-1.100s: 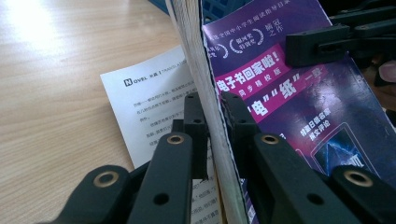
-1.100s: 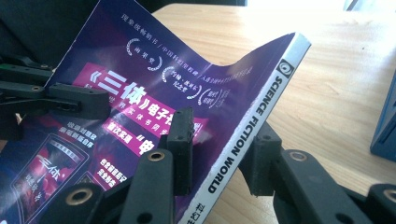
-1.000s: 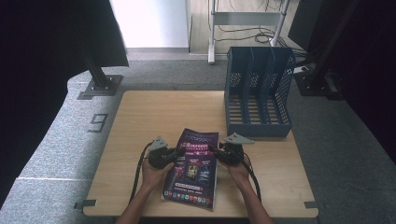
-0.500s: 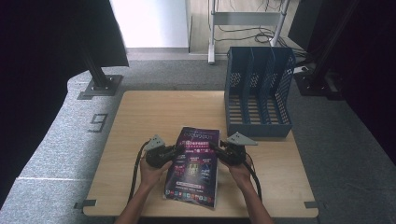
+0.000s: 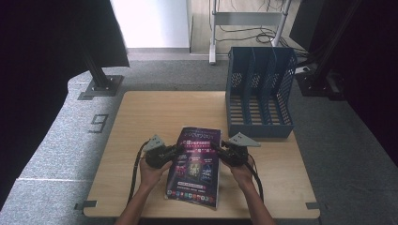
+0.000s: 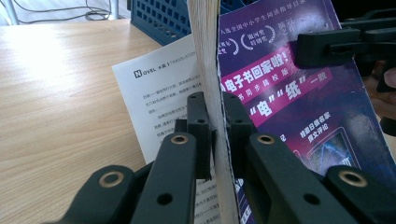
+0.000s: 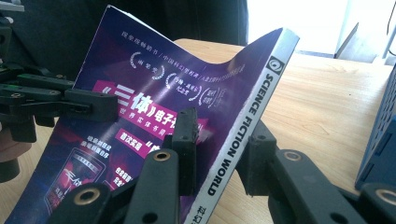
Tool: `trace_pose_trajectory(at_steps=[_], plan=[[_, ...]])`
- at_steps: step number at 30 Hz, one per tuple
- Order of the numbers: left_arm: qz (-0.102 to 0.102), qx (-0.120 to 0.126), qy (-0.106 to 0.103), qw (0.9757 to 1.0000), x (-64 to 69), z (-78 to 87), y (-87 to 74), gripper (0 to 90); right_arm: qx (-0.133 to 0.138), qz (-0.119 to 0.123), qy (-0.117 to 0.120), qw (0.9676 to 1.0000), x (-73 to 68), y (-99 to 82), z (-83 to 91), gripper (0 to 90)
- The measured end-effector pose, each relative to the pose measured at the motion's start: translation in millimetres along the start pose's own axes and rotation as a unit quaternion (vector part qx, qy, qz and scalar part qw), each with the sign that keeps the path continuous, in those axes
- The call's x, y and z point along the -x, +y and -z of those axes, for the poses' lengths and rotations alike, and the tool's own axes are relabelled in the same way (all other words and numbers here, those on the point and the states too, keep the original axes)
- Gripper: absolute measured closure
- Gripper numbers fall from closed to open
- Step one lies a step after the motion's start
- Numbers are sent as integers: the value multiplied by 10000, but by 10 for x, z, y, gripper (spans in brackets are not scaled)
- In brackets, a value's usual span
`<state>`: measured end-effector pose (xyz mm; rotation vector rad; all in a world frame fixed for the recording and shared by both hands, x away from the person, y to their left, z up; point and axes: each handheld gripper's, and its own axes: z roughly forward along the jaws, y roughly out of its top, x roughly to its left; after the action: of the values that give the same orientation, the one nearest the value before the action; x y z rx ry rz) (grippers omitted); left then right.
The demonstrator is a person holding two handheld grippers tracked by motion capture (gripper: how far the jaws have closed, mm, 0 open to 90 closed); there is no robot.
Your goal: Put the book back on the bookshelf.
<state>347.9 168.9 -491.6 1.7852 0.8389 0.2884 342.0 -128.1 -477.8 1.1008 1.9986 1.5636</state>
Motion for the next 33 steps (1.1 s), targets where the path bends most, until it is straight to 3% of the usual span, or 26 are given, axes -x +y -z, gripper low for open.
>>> trace_pose_trajectory(at_steps=[18,33], plan=[[-36,144,-12,9999,24,32,29,850,166,43,18,9999,-40,56,63,720],[-132,251,3,9996,75,62,150,854,337,62,18,9994,-37,159,137,743]])
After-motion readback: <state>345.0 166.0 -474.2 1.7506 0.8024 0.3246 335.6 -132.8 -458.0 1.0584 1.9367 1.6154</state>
